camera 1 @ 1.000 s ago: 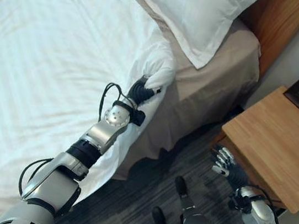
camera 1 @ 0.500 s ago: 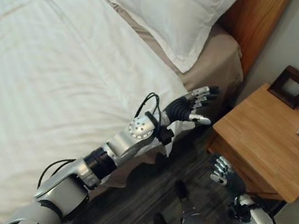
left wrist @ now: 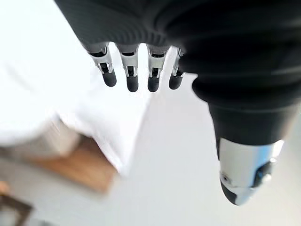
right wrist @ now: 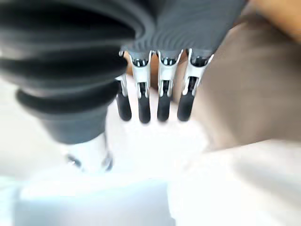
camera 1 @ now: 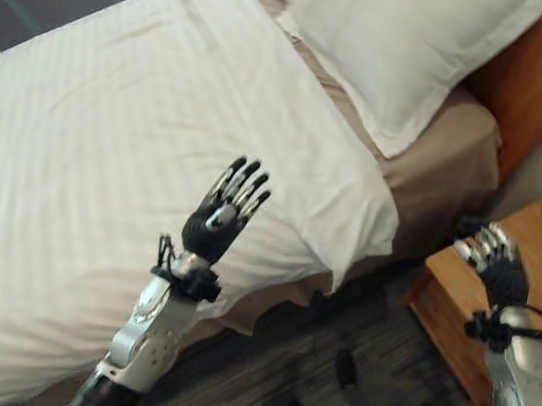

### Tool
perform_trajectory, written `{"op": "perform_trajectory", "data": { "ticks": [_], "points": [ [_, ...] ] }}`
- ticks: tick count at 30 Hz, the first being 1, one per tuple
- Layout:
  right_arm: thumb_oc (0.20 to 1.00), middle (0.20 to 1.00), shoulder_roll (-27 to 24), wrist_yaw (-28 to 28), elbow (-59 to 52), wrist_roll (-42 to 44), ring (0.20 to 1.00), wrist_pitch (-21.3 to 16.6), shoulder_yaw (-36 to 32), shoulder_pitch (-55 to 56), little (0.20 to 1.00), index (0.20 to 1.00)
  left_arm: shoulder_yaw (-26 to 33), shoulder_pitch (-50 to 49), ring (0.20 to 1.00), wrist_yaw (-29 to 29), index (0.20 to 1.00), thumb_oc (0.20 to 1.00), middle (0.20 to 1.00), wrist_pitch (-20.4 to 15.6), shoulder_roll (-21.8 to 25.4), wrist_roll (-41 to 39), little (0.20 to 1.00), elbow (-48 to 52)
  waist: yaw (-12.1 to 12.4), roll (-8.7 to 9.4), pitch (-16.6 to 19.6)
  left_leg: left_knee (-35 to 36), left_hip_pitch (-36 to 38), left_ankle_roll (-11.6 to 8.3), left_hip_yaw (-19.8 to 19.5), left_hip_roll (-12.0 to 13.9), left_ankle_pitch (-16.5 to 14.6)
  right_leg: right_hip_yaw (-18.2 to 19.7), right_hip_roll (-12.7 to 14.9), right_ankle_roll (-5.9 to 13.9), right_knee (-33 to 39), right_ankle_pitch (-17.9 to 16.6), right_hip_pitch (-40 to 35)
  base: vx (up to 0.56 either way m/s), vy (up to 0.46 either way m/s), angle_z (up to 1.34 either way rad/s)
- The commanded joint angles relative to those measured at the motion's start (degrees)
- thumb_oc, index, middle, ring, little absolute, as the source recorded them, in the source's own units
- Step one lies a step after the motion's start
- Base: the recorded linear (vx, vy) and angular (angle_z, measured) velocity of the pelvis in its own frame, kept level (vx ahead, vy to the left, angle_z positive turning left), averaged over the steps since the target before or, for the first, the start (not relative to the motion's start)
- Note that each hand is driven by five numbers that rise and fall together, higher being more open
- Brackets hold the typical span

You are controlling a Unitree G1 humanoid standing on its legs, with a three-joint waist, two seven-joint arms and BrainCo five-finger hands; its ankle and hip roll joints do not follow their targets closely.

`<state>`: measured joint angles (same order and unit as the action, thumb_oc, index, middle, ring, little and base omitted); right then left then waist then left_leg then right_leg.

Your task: Making the bed.

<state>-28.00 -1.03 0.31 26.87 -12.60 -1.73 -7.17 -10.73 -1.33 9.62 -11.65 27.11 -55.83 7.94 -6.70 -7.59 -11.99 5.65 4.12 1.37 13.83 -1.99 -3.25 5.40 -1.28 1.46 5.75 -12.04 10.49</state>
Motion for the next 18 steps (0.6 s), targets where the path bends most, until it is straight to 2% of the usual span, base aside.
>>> {"op": "perform_trajectory", "data": {
  "ticks": [1,2,4,6,9,14,18],
  "points": [
    [0.2,0.2,1.4,-1.7,1.7,4.3,0.2,-4.2,2.6,-4.2,0.2,0.2,0.7,0.1,1.0,1.5,1.0,1.0,1.0,0.1,1.8,-2.4,1.0,-3.4,2.0,0.78,4.4,-0.6,-2.8,-3.9,-2.9,3.6,4.7,0.9,4.1,4.11,-0.8,7.5,-7.0,-0.01,-0.013,0.17],
    [0.2,0.2,1.3,-1.7,1.8,4.4,0.2,-4.3,2.7,-4.4,0.2,0.2,0.8,0.0,1.0,1.5,1.0,1.0,1.0,0.1,1.8,-2.4,1.0,-3.4,1.9,0.79,4.3,-0.6,-2.8,-3.9,-2.9,3.6,4.7,0.9,4.2,4.11,-0.8,7.5,-7.0,-0.01,-0.014,0.08],
    [0.2,0.2,2.6,-0.9,4.7,10.0,0.2,-4.3,6.1,-9.5,0.2,0.2,0.8,-3.3,1.0,1.4,1.0,1.0,1.0,0.5,2.3,-3.2,1.0,-3.2,3.9,1.01,4.4,-0.6,-2.8,-3.81,-3.7,3.6,4.9,0.1,4.3,3.81,-0.8,7.6,-7.4,-0.02,-0.023,0.13],
    [0.2,0.2,3.4,0.2,6.5,11.9,0.2,-3.5,8.5,-11.3,0.2,0.2,0.9,-4.7,1.0,1.5,1.0,1.0,1.0,0.9,2.1,-4.2,1.0,-2.8,4.9,1.25,4.5,-0.6,-2.9,-3.77,-4.2,3.5,5.0,-0.5,4.3,3.65,-0.8,7.7,-7.5,-0.02,-0.021,0.15],
    [0.2,0.2,3.7,0.9,8.4,12.4,0.2,-2.6,11.2,-13.0,0.2,0.2,0.9,-5.2,1.0,1.4,1.0,1.0,1.0,0.8,2.3,-4.0,1.0,-2.2,5.7,1.32,4.3,-0.6,-3.1,-3.79,-4.9,3.5,5.2,-1.1,4.4,3.5,-0.8,7.8,-7.7,-0.02,-0.012,0.21],
    [0.2,0.2,5.4,4.4,15.8,12.3,0.2,2.1,22.3,-19.8,0.2,0.2,0.0,-4.5,1.0,0.3,1.0,1.0,1.0,0.5,1.0,-4.3,1.0,-2.6,8.8,1.21,3.1,-0.6,-4.6,-3.89,-6.8,3.2,6.1,-3.2,4.7,3.24,-0.8,7.9,-7.3,-0.03,-0.028,0.2],
    [0.2,0.2,7.4,4.1,20.2,11.7,0.2,3.0,26.7,-26.3,0.2,0.2,-1.9,-3.0,1.0,-0.3,1.0,1.0,1.0,0.1,0.5,-3.8,1.0,-3.8,10.5,0.52,2.5,-0.6,-5.7,-3.97,-7.3,3.3,6.7,-3.7,4.6,3.14,-0.8,7.8,-6.5,-0.01,-0.011,0.14]
  ]
}}
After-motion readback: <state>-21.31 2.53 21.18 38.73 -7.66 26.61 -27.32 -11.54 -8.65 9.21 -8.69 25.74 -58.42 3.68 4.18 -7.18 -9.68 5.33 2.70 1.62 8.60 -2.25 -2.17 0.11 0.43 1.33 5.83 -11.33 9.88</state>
